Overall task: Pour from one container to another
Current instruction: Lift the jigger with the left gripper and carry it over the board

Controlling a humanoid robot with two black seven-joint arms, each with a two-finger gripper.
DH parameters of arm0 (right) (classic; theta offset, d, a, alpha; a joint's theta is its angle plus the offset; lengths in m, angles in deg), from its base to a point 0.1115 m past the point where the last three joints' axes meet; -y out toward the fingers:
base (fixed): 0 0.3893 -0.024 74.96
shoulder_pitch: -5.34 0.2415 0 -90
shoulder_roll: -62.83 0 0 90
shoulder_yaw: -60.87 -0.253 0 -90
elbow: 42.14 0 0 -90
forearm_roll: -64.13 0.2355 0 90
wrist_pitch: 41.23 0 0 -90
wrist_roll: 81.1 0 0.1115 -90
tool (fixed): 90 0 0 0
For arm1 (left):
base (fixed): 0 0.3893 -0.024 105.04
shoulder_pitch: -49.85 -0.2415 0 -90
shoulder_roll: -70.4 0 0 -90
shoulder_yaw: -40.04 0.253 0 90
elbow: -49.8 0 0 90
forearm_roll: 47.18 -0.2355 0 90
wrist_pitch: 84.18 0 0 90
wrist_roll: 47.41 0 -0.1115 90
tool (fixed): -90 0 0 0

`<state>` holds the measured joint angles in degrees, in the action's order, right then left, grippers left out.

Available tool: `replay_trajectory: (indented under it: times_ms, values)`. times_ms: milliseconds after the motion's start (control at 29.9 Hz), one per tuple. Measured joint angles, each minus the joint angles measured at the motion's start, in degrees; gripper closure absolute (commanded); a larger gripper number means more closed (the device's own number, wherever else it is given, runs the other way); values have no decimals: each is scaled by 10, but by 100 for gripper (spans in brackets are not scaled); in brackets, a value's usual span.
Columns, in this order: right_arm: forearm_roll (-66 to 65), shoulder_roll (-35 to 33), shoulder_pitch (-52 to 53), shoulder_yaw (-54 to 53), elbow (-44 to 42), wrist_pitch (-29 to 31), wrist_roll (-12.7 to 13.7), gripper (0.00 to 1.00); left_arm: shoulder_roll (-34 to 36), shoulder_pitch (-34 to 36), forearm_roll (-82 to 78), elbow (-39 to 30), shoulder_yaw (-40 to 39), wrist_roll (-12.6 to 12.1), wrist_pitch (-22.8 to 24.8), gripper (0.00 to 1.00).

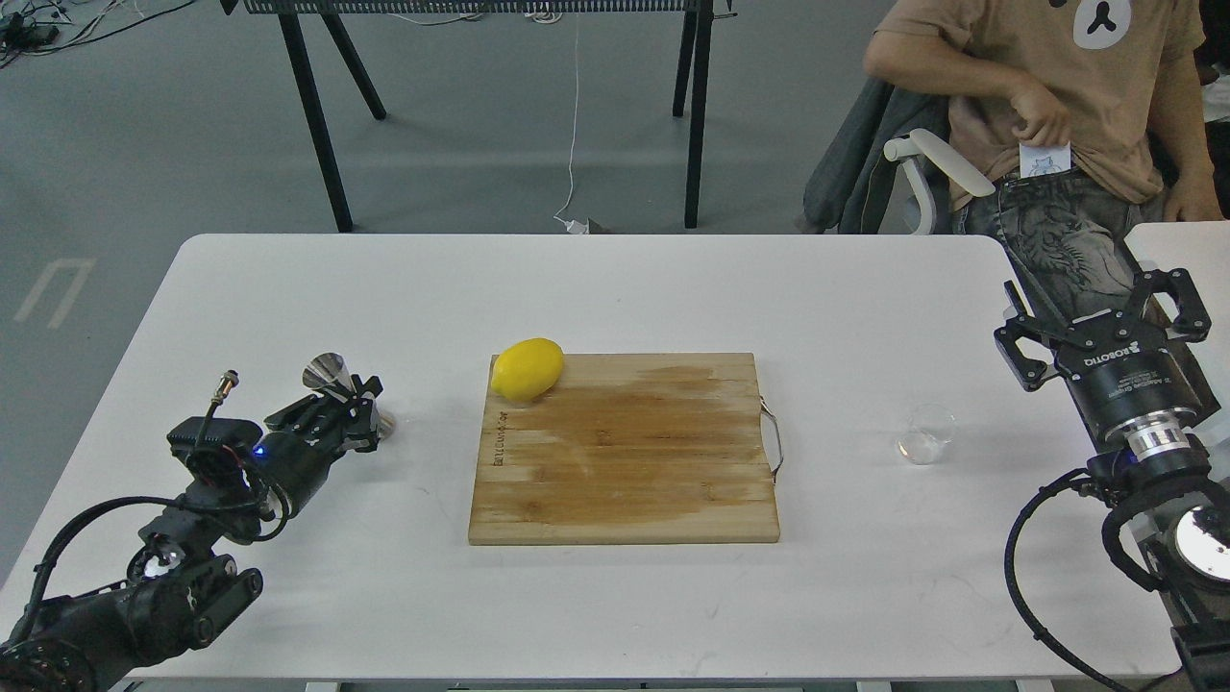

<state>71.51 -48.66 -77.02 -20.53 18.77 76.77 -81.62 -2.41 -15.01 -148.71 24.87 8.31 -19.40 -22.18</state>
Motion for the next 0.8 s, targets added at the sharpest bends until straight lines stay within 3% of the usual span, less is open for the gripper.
replay_trajectory:
  times_ms: [234,468,602,802]
  values:
    - [0,0,0,-1,0,0,-1,1,8,18,0,-46,-5,0,0,88]
    - [0,0,0,-2,-2,0,-1,1,39,137,36,-178,-7,0,0,88]
    - [0,-1,0,-2,-2,0,0,1,-5,156,39,-230,11,0,0,88]
    - [-1,-11,-1,-2,-3,0,0,1,-68,156,23,-240,103,0,0,87]
